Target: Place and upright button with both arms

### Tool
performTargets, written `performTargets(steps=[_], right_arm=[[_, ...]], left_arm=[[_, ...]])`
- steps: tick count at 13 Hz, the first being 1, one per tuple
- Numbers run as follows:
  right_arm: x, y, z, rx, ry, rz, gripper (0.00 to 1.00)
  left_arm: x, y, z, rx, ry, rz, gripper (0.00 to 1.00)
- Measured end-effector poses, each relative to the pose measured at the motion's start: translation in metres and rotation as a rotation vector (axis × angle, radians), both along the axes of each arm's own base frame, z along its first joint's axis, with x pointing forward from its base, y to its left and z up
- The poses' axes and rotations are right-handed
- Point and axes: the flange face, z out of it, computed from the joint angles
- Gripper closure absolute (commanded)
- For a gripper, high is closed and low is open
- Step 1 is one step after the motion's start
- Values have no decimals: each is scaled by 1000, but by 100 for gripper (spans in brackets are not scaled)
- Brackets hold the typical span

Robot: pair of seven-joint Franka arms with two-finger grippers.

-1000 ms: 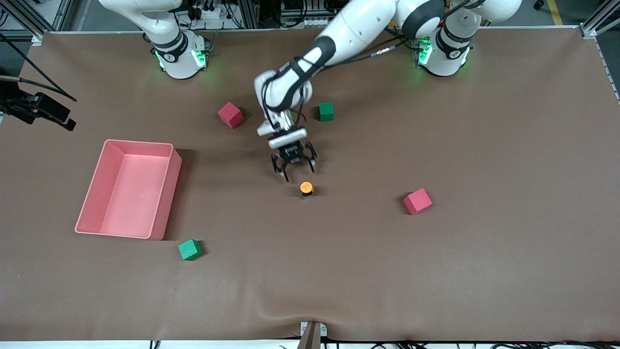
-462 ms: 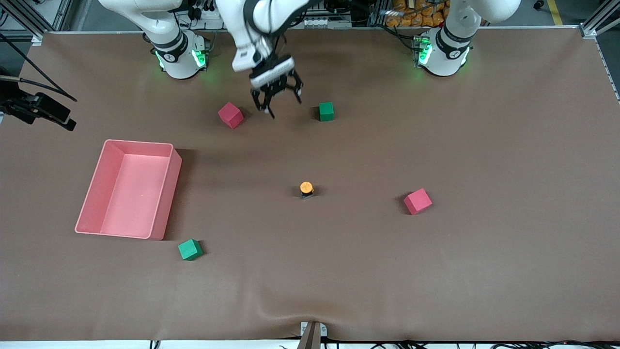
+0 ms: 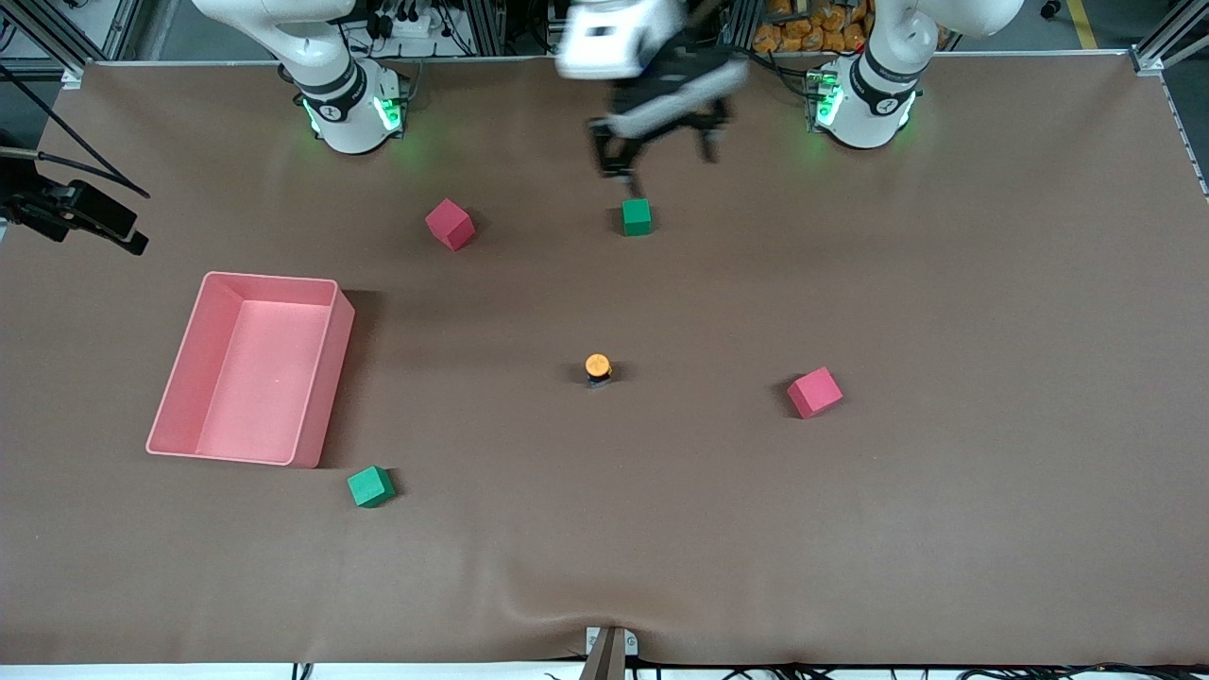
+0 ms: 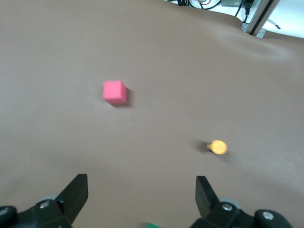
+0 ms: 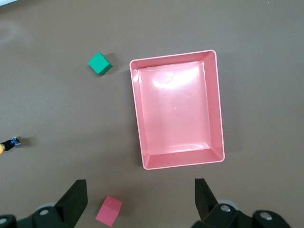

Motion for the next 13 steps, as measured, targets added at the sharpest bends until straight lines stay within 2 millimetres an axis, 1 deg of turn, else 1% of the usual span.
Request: performTargets(steps=[2, 3, 4, 5, 6, 7, 8, 11, 13], right_arm=[[0, 0, 0, 0, 1, -1, 0], [0, -1, 0, 0, 1, -1, 0], [0, 0, 0, 0, 1, 0, 0], [0, 0, 0, 0, 1, 0, 0], [0, 0, 0, 0, 1, 1, 0], [0, 0, 0, 0, 1, 1, 0], [0, 0, 0, 0, 1, 1, 0], [0, 0, 0, 0, 1, 1, 0], [0, 0, 0, 0, 1, 0, 0]], left_arm=[[44, 81, 35, -66, 90, -77, 0], [68, 130, 48, -116, 132, -117, 0], [90, 183, 58, -159, 157, -156, 0], [106, 232, 65, -186, 168, -174, 0], [115, 272, 67, -196, 185, -176, 0], [121, 301, 66, -195, 207, -179, 0], [125, 322, 63, -190, 224, -188, 0], [132, 376, 53, -177, 279, -221, 0], [134, 410, 46, -178, 303, -213, 0]])
